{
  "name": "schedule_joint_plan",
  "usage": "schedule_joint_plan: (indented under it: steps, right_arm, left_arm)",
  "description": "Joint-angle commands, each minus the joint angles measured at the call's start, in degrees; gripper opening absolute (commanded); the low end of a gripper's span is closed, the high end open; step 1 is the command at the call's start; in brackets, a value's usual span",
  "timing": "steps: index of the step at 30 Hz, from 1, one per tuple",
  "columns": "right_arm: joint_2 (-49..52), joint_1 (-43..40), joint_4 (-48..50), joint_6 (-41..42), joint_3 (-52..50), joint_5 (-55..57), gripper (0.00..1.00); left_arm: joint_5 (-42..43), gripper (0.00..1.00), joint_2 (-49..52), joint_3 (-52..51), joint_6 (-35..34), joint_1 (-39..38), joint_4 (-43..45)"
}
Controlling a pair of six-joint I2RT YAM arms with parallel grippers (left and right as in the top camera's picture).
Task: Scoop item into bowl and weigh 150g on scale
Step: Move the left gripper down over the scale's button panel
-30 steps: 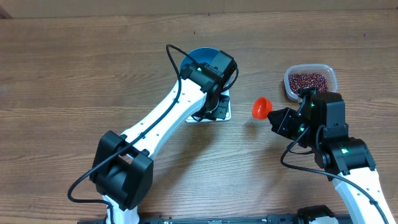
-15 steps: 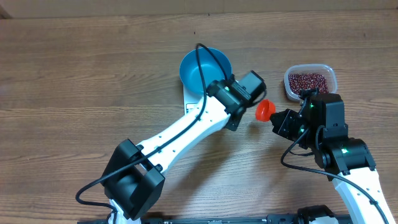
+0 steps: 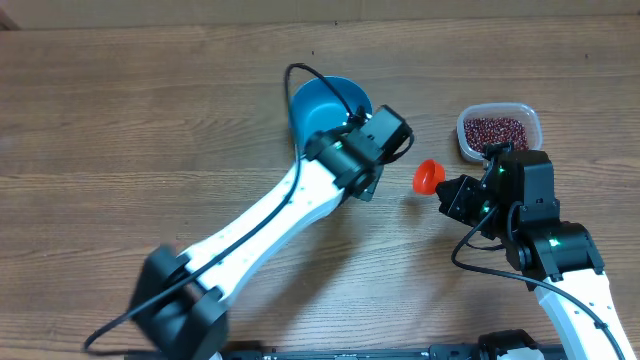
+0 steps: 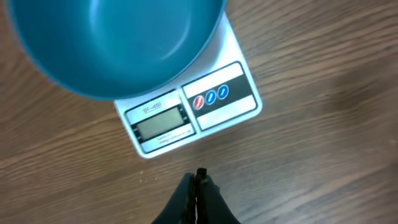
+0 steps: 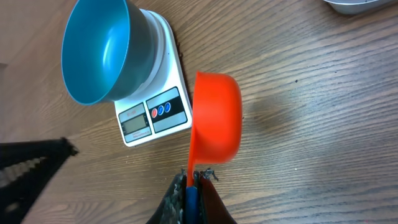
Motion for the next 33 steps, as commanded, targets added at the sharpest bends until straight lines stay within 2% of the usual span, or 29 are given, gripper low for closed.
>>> schedule_joint_plan:
  steps: [1, 4, 7, 9, 12, 14, 19, 23, 33]
  right_arm:
    - [-0.7, 0.22, 0.07, -0.28, 1.92, 0.98, 0.04]
    - [-0.7, 0.22, 0.2, -0.26, 1.92, 0.98, 0.04]
    - [-0.7, 0.24, 0.76, -0.26, 1.9, 0.98, 0.04]
    - [-0.7, 0.24, 1.05, -0.24, 1.9, 0.96, 0.04]
    - [-0.7, 0.22, 1.07, -0.26, 1.9, 0.98, 0.04]
    - [-0.7, 0.24, 1.07, -0.26, 1.9, 0.96, 0.04]
    - [-0.7, 0.24, 1.11, -0.26, 1.9, 0.98, 0.04]
    - [-0.7, 0.24, 1.42, -0.26, 1.9, 0.98, 0.04]
    - [-0.33, 0.24, 1.77, -0.26, 1.9, 0.98, 0.04]
  left_arm:
    - [6.12, 0.05, -9.97, -10.1, 3.13, 1.79, 7.37]
    - [8.35, 0.04, -17.81, -21.29, 4.26, 2.1, 19.12]
    - [8.26, 0.22, -20.11, -25.59, 4.61, 2.1, 23.8]
    - [8.26, 0.25, -19.61, -26.77, 5.11, 2.1, 25.14]
    - [7.58, 0.21, -17.49, -27.17, 5.68, 2.1, 25.31]
    - [7.37, 0.04, -15.26, -27.17, 5.68, 2.12, 25.75]
    - [7.39, 0.04, -9.73, -27.17, 6.56, 2.14, 28.06]
    - [6.47, 0.04, -6.51, -27.17, 9.75, 2.12, 30.67]
    - [2.64, 0.04, -4.83, -27.17, 10.6, 2.16, 32.83]
